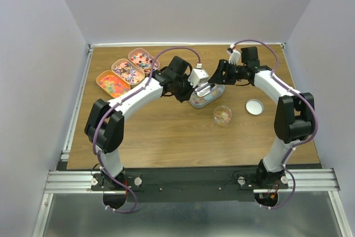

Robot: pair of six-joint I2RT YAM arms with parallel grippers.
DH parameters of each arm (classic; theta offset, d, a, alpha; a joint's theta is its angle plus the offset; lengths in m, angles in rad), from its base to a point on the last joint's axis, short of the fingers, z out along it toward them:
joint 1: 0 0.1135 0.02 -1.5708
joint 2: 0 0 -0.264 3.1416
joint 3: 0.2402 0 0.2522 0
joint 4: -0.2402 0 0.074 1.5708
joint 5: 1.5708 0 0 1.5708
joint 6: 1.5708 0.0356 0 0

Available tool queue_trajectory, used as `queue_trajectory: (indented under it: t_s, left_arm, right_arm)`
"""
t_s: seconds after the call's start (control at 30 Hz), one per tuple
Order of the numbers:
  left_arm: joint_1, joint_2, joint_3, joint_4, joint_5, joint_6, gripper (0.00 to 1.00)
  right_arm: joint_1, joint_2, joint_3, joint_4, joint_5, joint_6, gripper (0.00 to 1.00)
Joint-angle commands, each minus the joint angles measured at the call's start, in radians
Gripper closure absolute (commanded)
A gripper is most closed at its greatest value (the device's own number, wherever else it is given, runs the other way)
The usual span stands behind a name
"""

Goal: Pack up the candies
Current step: Adjust the spatula.

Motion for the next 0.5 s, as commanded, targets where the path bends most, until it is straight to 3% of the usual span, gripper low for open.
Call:
queue_trajectory:
  t_s: [0.0, 0.47]
  left_arm:
    - [0.007, -0.048, -0.010, 0.050, 0.045, 0.014, 1.00]
    - [0.026, -0.118, -0.082, 0.147, 0.054, -0.001, 1.00]
  right_arm:
    - [-0.010, 0.032, -0.031, 0.006, -0.082, 0.002, 0.35]
    - [-0.022, 0.049, -0.053, 0.012, -0.111, 0.005, 0.54]
